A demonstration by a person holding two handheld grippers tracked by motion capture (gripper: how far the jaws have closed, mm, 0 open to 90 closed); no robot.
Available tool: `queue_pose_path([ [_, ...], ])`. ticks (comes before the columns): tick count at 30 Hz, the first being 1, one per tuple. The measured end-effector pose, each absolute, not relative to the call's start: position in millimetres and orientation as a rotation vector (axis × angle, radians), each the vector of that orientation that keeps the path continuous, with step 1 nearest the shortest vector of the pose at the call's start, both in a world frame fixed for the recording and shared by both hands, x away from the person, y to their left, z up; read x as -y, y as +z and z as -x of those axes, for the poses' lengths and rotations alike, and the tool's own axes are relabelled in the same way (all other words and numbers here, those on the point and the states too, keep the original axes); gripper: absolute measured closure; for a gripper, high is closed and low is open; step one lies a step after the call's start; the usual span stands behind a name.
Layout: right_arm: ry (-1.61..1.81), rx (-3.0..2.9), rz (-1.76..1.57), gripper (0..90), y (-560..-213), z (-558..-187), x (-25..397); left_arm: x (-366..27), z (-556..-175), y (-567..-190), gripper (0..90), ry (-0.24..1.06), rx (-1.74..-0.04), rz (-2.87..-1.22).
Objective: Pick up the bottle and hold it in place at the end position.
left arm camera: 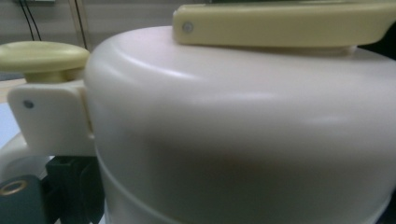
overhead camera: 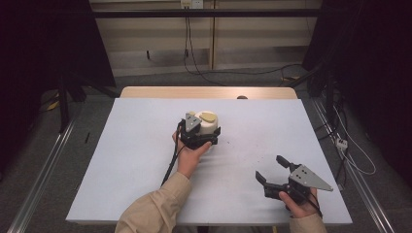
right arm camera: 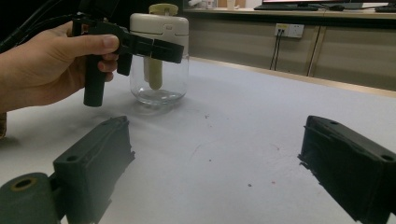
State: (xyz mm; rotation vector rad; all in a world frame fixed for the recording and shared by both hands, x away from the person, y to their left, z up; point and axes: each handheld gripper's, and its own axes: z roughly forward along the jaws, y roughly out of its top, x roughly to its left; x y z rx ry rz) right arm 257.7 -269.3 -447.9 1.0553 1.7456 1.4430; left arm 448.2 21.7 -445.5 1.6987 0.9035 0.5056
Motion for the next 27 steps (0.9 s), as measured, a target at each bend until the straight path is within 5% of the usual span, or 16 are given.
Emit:
queue_pose_path([
  [27,1.449,-1.742,-1.049,7.3,-447.3,-257.4,269.2,-21.1,-451.1,-449.3,5.5,0.509,-0.918,-1.697],
])
